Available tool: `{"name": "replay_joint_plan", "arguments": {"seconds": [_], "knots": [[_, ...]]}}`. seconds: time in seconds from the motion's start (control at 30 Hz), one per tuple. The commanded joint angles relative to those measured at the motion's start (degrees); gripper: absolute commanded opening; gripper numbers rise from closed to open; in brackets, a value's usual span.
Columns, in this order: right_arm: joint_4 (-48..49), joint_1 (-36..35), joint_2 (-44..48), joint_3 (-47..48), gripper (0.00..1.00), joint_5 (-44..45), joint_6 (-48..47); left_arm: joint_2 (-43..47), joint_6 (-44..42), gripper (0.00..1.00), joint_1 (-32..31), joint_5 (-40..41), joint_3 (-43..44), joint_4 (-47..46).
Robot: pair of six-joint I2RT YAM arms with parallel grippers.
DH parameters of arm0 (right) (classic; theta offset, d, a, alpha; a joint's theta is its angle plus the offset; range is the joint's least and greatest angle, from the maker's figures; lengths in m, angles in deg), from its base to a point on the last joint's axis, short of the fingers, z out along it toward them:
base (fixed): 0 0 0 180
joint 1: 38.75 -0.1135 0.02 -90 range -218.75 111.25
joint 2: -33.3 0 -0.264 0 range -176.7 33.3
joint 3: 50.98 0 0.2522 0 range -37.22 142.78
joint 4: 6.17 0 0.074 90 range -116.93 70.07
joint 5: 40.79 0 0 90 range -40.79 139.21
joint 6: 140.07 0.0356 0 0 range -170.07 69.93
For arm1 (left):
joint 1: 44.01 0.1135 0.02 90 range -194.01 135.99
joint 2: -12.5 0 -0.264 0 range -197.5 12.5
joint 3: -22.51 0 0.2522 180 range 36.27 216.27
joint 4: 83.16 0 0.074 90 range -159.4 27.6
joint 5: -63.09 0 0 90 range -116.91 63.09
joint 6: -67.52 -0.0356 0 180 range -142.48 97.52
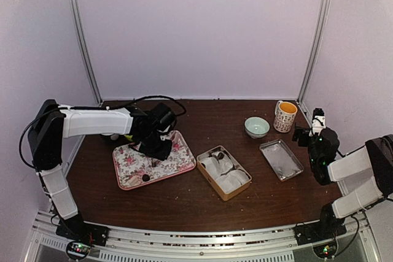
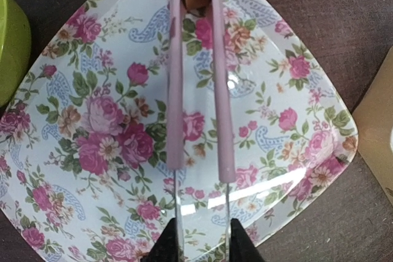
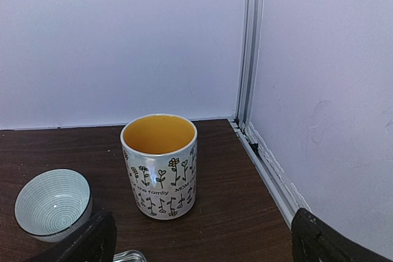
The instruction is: Pack the chocolate
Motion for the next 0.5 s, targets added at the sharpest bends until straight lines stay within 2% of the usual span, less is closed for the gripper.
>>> {"name": "replay_joint_plan", "arguments": {"seconds": [0.0,0.27,0.47], "knots": [[0.2,0.5,0.1,0.9,1.00,-0.4,0.2,2.7,-0.6,0.23,0.2,1.0,1.5,1.5],[0.1,0.5,0.2,0.9,1.00,-0.3,0.2,10.1,-0.6,0.20,-2.5,0.3,2.6,6.7],[0.1,0.5,0.2,0.9,1.00,-0.3,0.2,14.1,-3.5,0.18,-7.9,-5.7,3.9,6.8]]}}
